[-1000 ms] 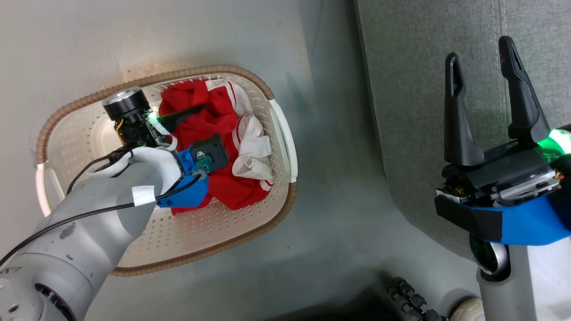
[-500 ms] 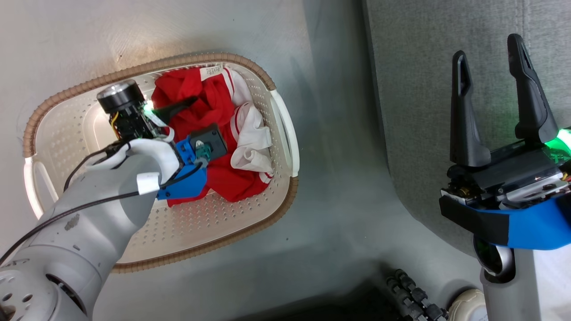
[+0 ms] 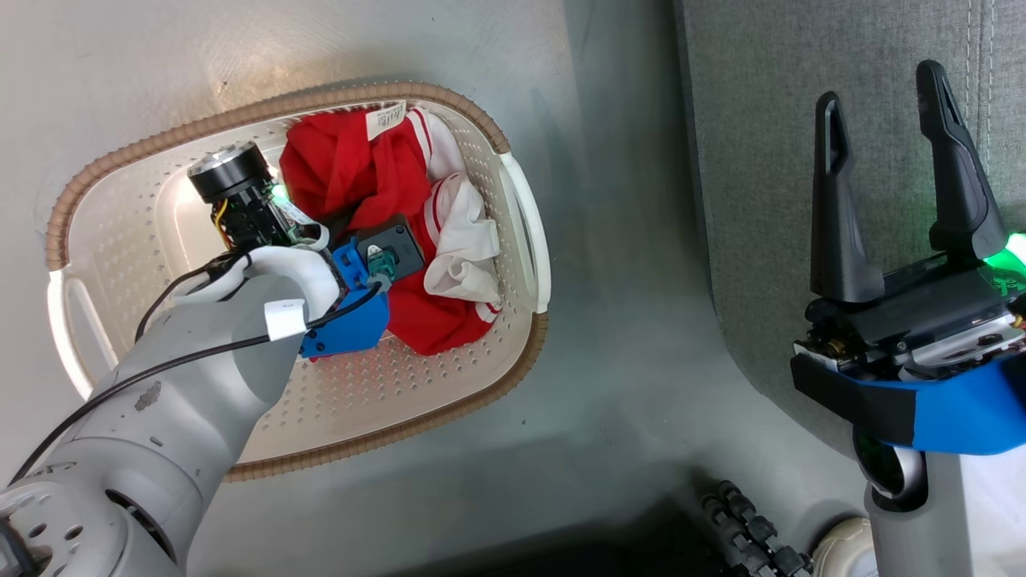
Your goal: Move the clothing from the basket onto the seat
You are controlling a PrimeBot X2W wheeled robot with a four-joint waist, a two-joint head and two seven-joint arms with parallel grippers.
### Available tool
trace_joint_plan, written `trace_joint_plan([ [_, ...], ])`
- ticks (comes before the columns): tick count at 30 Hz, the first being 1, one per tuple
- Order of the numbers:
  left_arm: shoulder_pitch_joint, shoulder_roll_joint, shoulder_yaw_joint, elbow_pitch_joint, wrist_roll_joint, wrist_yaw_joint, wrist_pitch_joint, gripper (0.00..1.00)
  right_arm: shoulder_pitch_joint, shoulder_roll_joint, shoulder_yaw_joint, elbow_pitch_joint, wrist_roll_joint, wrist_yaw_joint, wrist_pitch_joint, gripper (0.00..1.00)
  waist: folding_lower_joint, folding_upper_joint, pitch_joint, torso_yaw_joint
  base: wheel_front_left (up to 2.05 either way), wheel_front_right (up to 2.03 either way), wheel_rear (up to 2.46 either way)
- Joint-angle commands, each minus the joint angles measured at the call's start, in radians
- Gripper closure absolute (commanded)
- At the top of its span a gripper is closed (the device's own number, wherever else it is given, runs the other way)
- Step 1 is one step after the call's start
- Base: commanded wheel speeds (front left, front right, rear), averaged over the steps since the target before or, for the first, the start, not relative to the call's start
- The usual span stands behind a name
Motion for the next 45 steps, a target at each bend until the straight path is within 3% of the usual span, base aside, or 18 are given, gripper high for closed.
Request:
trace_joint_plan([
  [1,-0.002,-0.004,-0.004,0.003,-0.003,-0.001,-0.002,1.0,0.002,0.0,-0.002,0.0,-0.003,0.0,-0.003,0.0,0.0,0.0,-0.002,0.001,0.0,0.0,0.0],
  [17,0.037,-0.053,-0.004,-0.113,-0.133,-0.001,-0.037,1.0,0.001,0.0,-0.021,0.053,-0.023,0.0,-0.003,0.0,0.0,0.0,-0.128,0.077,0.0,0.0,0.0],
  [26,0.073,-0.034,0.003,-0.253,-0.229,-0.001,-0.037,1.0,0.014,0.0,-0.024,0.113,-0.035,0.0,-0.003,0.0,0.0,0.0,-0.259,0.133,0.0,0.0,0.0],
  [45,0.298,0.007,0.243,-0.476,-0.233,-0.001,-0.037,1.0,0.129,-0.001,-0.027,0.219,-0.025,0.0,-0.003,0.0,0.0,0.0,-0.615,0.194,0.0,0.0,0.0],
])
